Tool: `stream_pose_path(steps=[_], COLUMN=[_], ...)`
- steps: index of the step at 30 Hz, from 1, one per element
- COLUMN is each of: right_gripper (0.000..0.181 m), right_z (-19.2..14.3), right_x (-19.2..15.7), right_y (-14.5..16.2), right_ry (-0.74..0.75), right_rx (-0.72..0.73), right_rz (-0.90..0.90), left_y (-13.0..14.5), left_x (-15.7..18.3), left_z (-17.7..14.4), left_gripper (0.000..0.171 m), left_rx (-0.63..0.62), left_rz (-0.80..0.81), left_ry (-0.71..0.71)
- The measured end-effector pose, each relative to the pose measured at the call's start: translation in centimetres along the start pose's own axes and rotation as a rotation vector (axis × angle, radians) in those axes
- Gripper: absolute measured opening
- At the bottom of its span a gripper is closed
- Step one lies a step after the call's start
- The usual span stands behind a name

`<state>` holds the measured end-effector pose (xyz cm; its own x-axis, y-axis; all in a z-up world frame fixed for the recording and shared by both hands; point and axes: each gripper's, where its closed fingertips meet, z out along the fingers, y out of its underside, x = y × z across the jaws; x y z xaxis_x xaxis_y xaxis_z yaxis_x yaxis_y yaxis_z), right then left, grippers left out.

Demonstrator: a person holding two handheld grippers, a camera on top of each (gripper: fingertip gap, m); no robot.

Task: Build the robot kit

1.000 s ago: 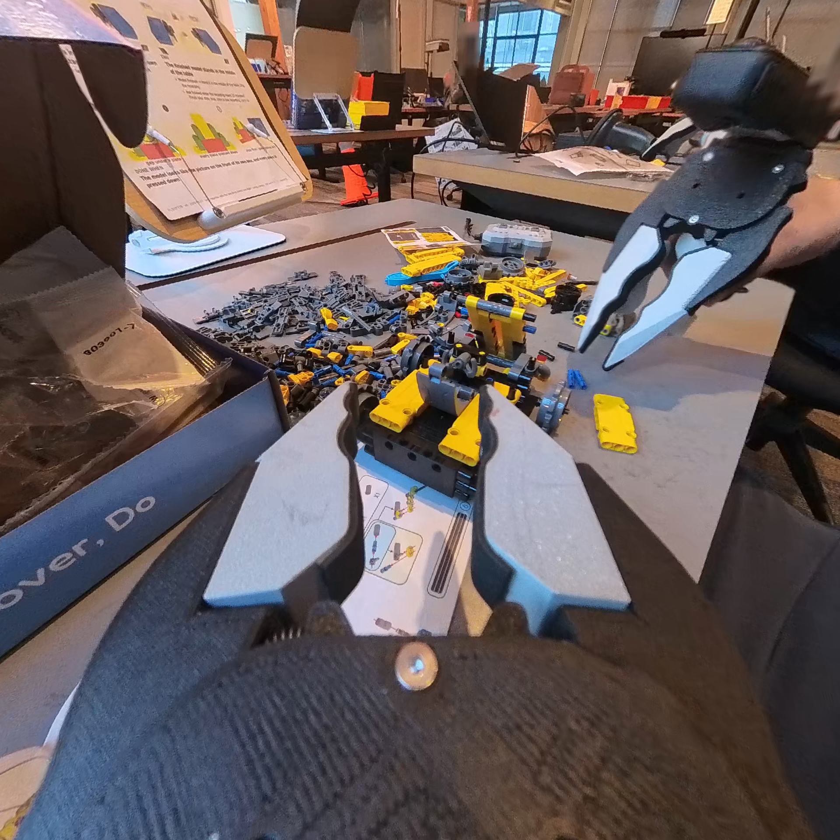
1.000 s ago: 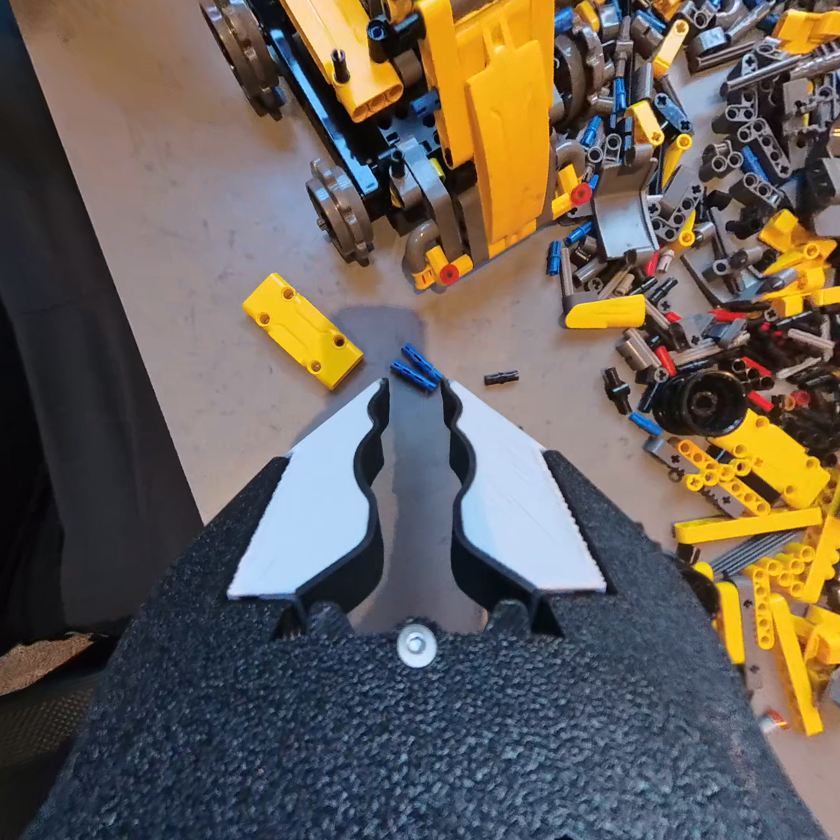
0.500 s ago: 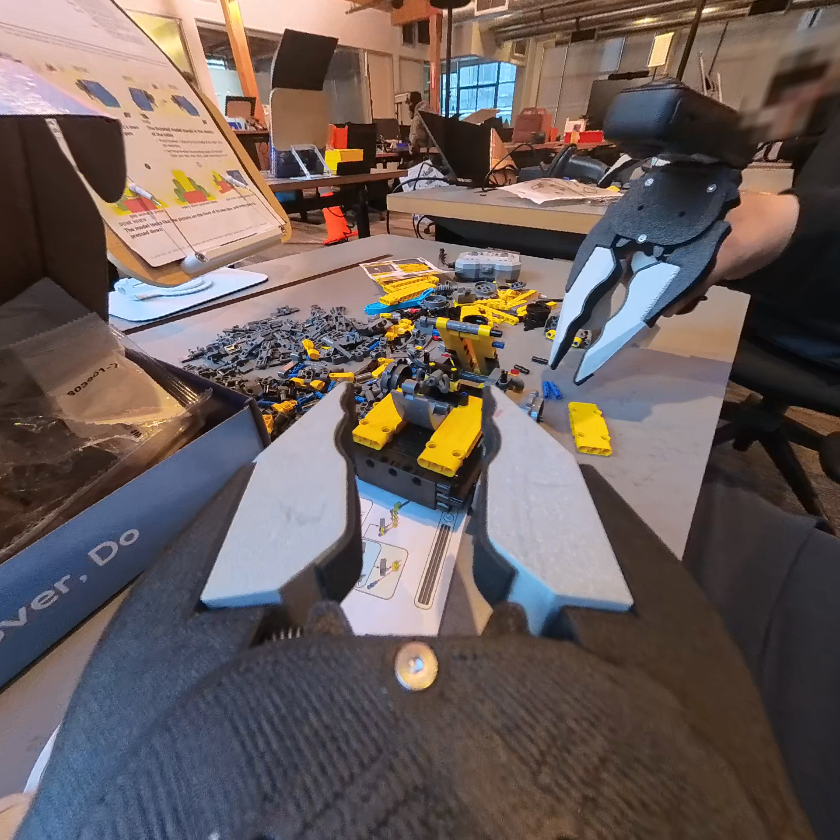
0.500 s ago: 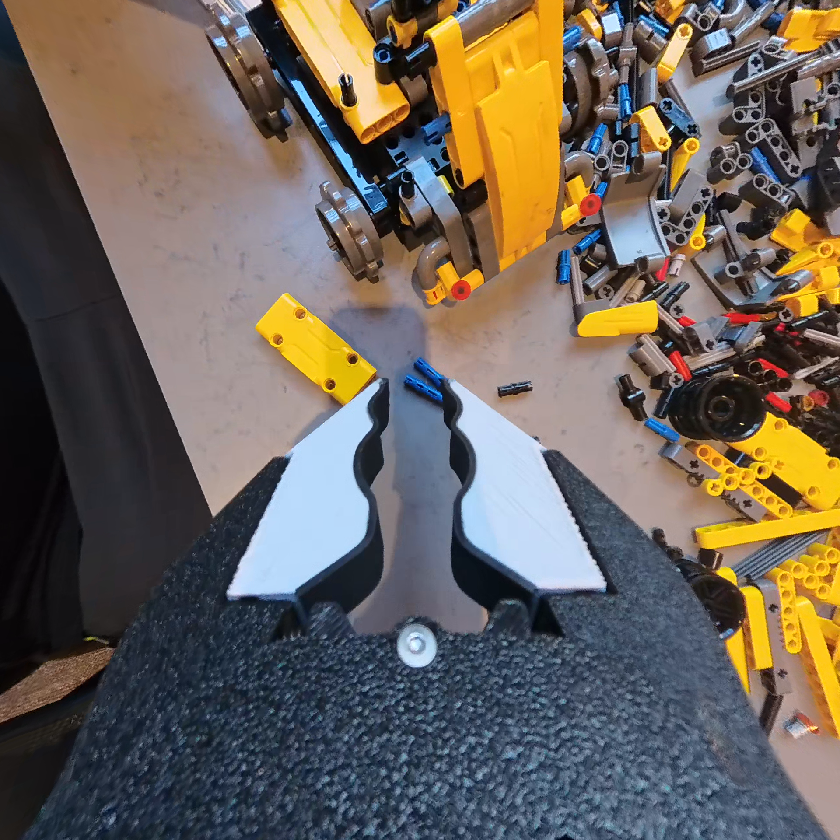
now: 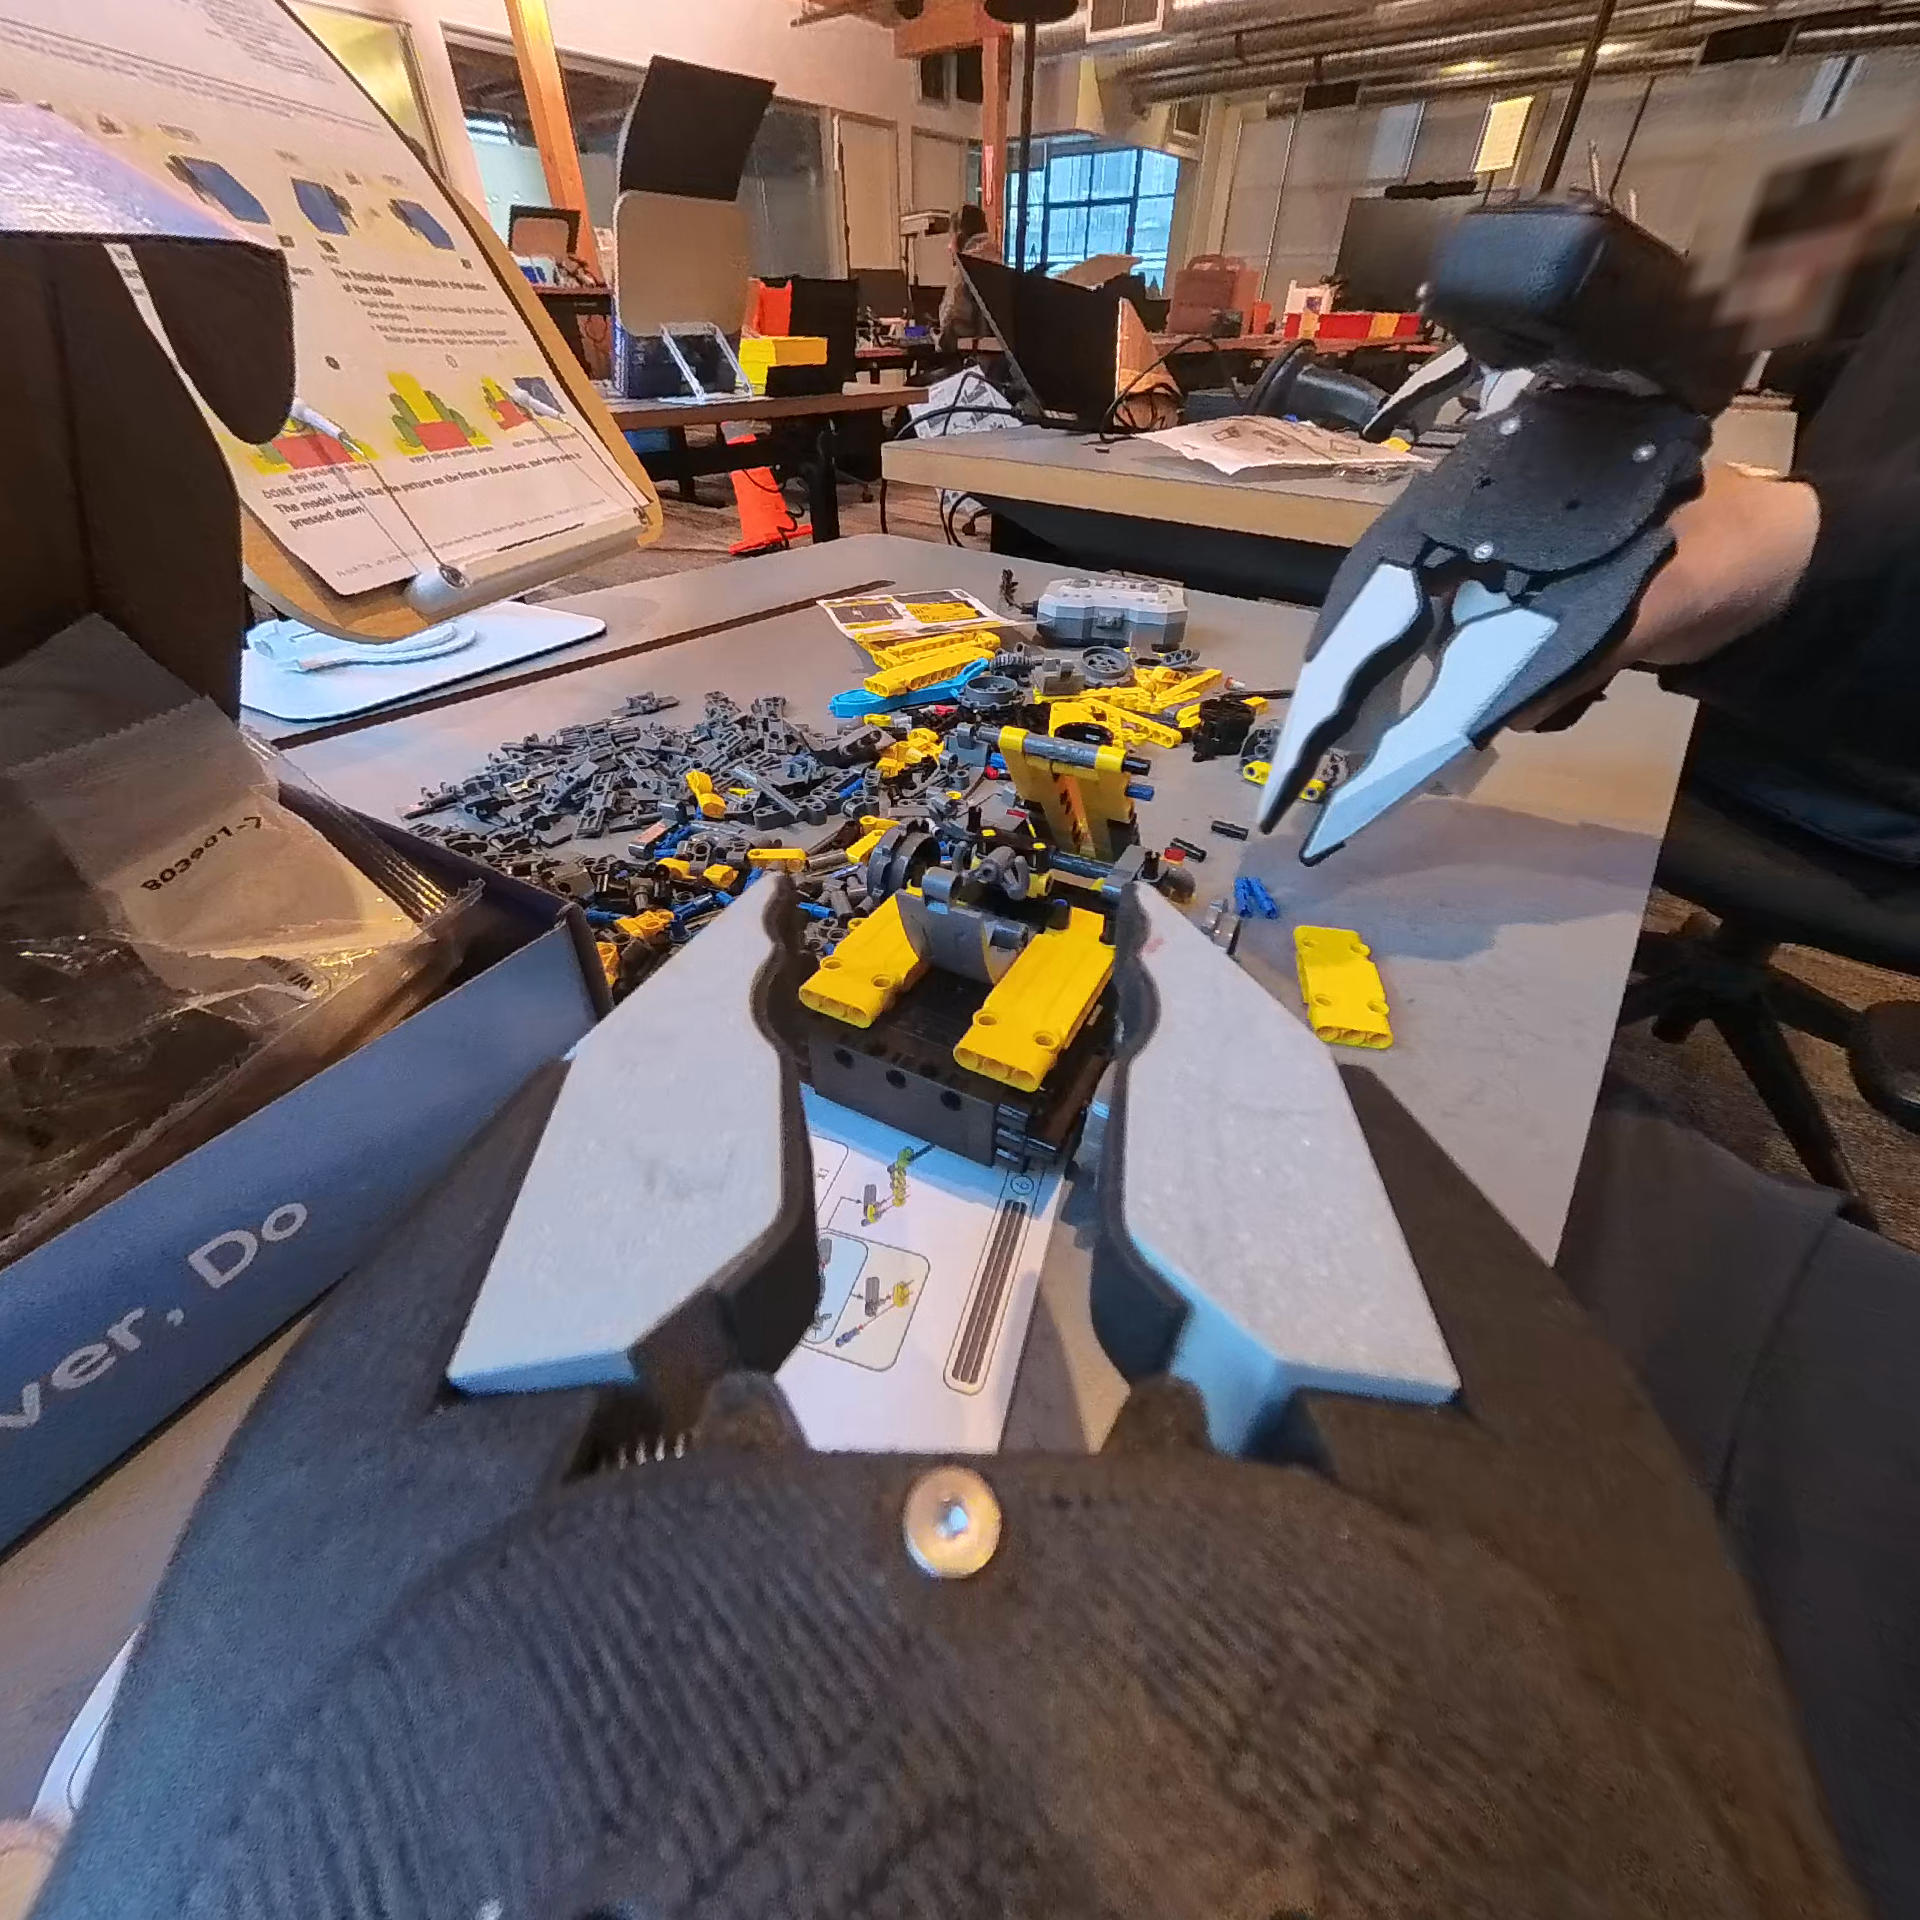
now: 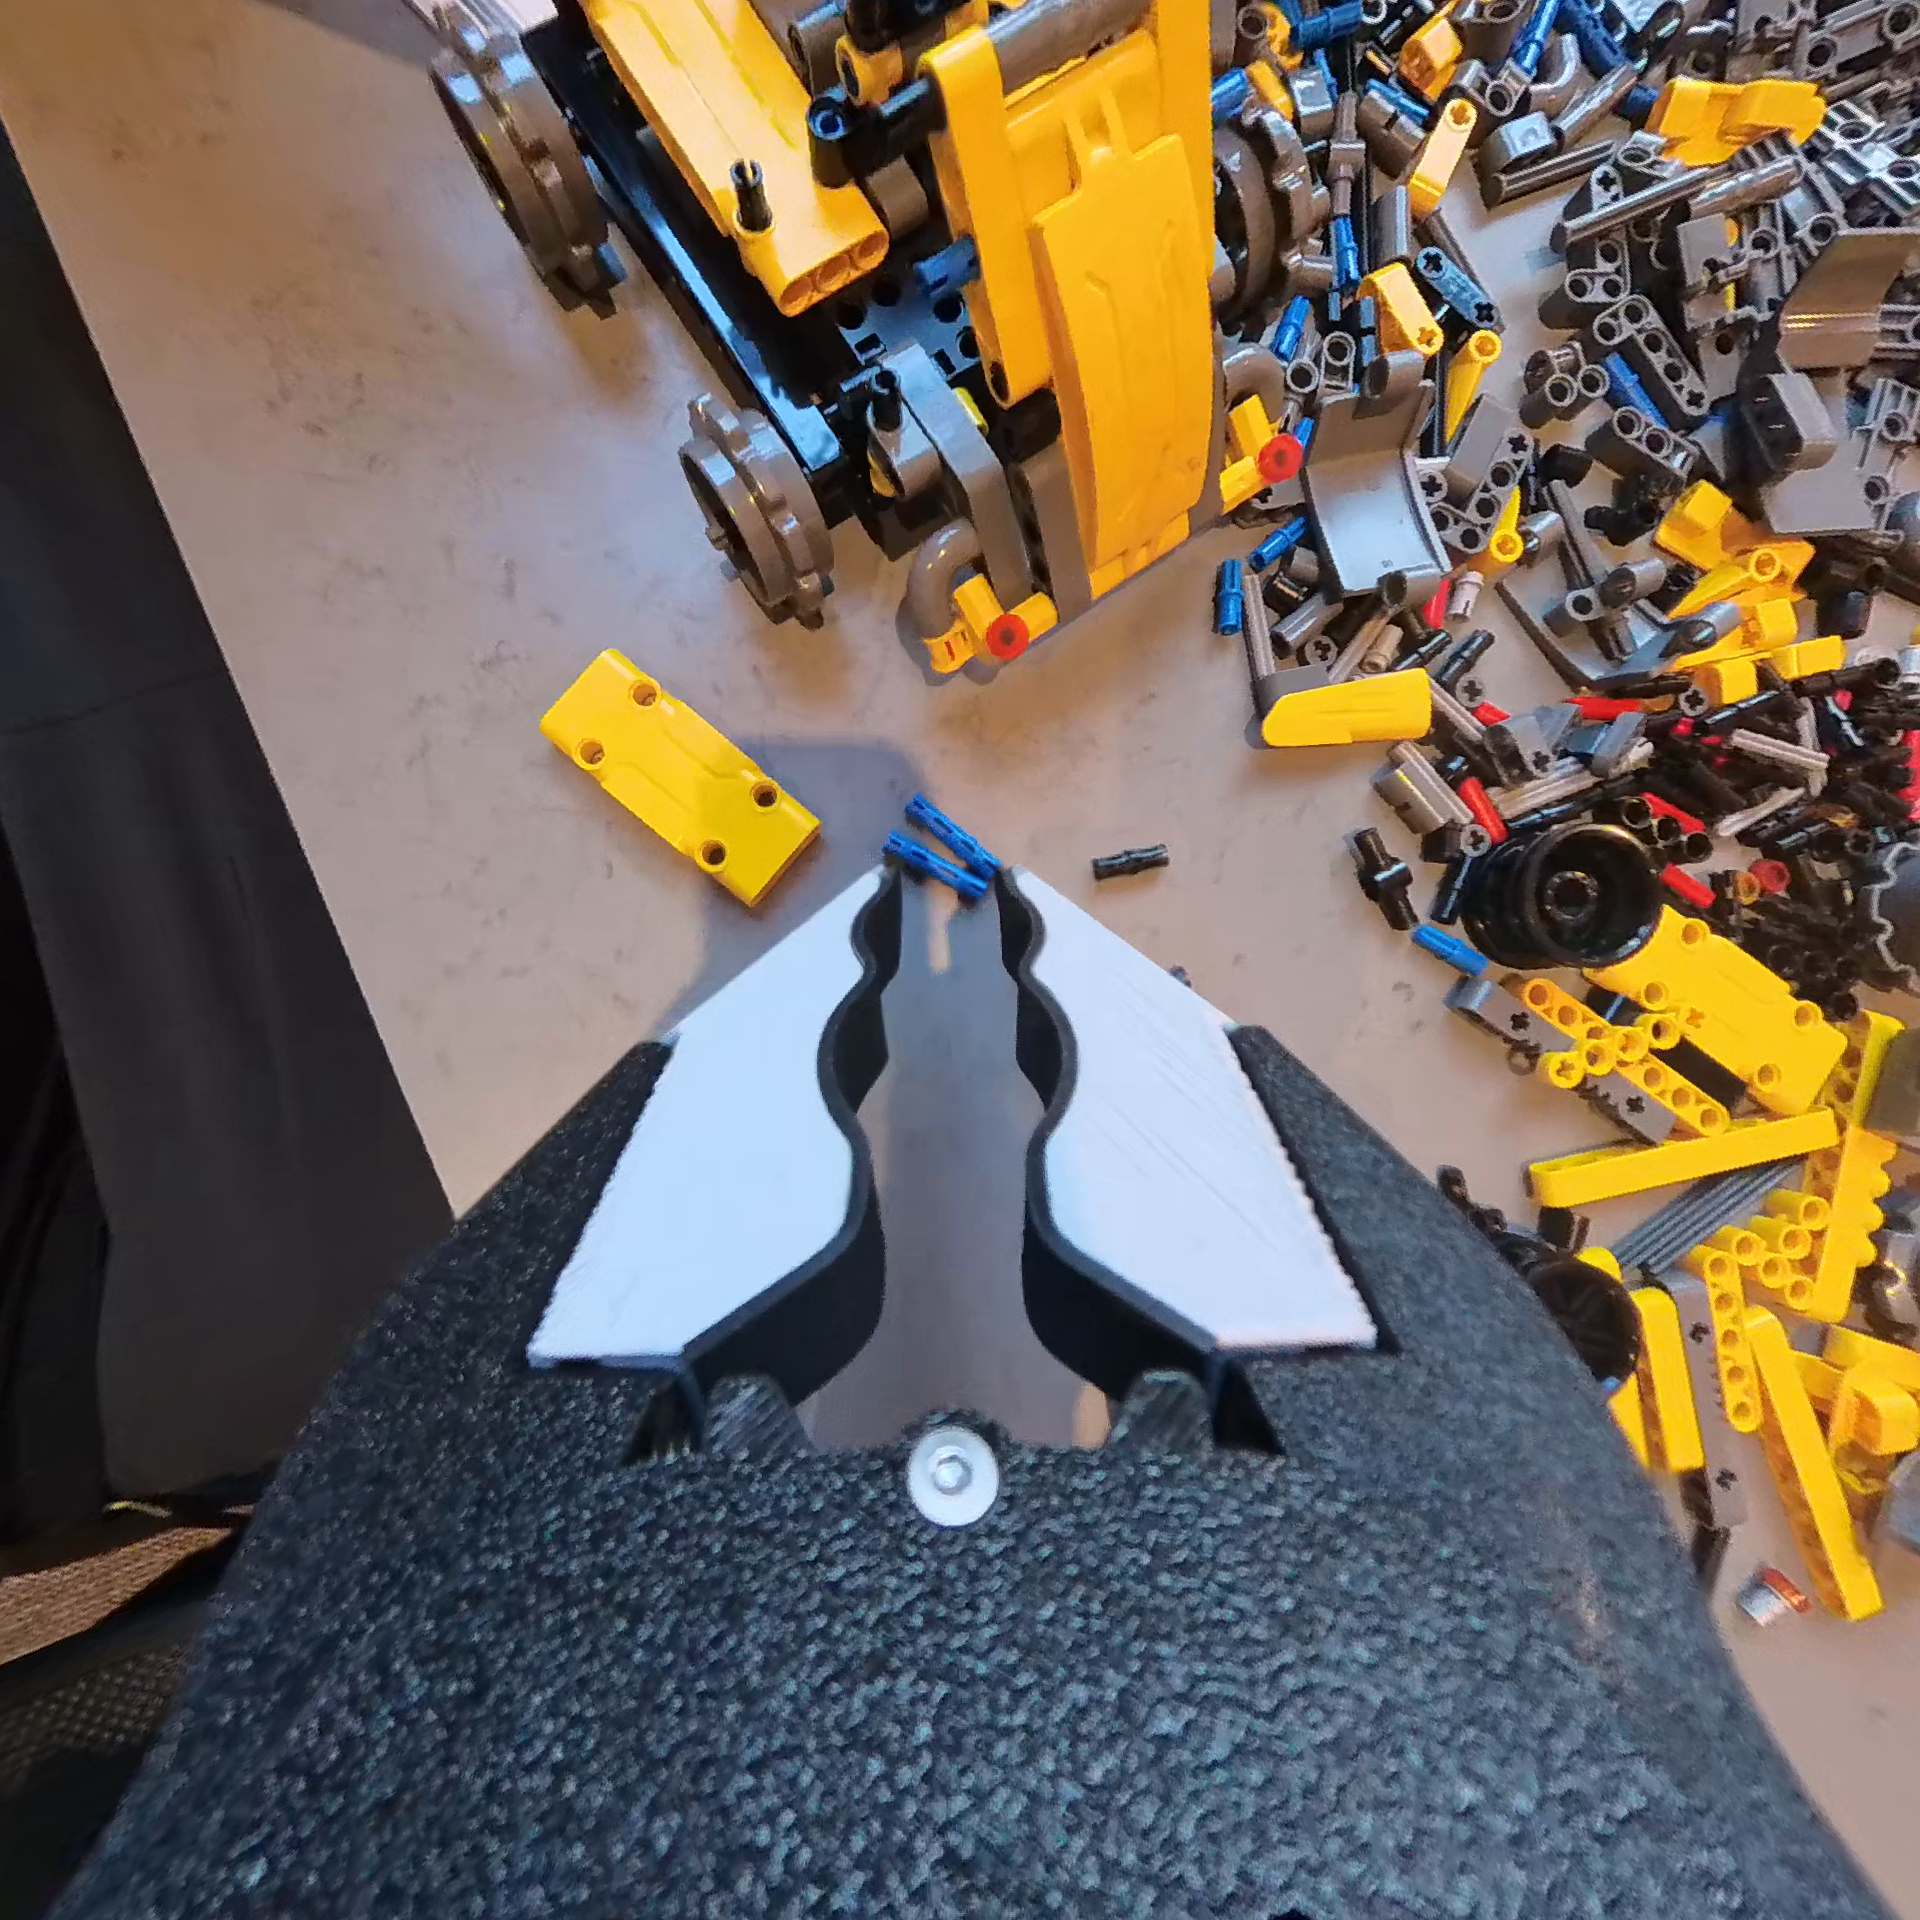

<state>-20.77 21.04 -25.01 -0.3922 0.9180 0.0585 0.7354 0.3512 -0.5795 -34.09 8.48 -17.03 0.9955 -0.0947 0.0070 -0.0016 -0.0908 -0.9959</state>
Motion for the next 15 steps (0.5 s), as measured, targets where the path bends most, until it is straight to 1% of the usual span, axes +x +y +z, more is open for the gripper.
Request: stream_pose_path(steps=[3,5,8,15], right_gripper=[0.017,0.016,0.015,0.012], right_z=[-0.2,-0.2,-0.1,1.1], right_x=[0.3,0.2,-0.1,-0.3], right_y=[0.3,0.4,0.1,0.6], right_ry=[0.026,0.039,0.028,-0.020], right_rx=[-0.027,-0.063,-0.098,-0.227], right_rz=[-0.047,-0.115,-0.198,-0.370], left_y=[0.0,0.1,0.2,0.1], left_x=[0.0,0.0,-0.1,0.0], left_z=[0.0,0.1,0.2,0.1], left_gripper=[0.059,0.059,0.059,0.059], left_rx=[-0.001,-0.005,-0.014,-0.009], left_rz=[0.003,0.003,0.000,0.015], left_ry=[-0.002,-0.002,-0.007,-0.010])
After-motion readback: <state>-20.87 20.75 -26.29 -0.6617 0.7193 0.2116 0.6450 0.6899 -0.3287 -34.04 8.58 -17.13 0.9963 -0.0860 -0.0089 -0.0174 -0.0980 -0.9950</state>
